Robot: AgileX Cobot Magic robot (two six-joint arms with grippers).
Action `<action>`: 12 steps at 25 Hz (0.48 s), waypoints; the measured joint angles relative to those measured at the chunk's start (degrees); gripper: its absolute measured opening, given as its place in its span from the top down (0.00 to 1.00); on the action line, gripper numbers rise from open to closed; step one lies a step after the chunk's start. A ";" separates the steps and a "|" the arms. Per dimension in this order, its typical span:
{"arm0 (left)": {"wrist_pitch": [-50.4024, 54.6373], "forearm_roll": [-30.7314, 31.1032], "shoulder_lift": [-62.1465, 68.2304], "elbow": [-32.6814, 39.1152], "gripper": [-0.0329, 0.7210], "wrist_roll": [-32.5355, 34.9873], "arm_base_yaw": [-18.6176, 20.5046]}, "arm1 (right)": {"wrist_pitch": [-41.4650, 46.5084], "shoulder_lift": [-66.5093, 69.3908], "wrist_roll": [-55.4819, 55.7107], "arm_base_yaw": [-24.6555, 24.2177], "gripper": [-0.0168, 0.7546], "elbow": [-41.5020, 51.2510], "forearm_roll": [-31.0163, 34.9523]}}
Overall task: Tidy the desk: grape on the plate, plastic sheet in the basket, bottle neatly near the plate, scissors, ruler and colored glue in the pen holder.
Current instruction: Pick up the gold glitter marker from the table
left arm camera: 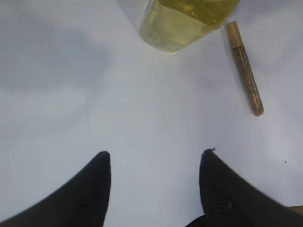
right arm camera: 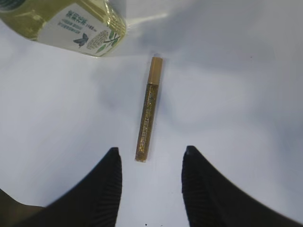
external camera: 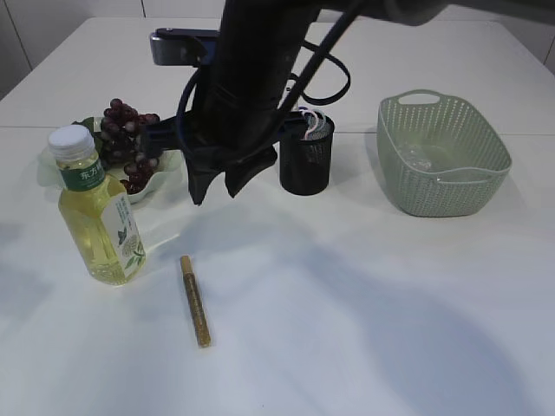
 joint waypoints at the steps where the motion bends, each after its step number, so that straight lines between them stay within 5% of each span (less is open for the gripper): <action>1: 0.00 0.00 0.00 0.00 0.38 0.00 0.00 | 1.12 1.49 0.25 0.35 0.53 -2.10 -0.36; 12: 0.00 0.00 0.00 0.00 0.38 0.00 0.00 | 2.67 12.58 3.83 4.10 0.53 -11.45 -2.32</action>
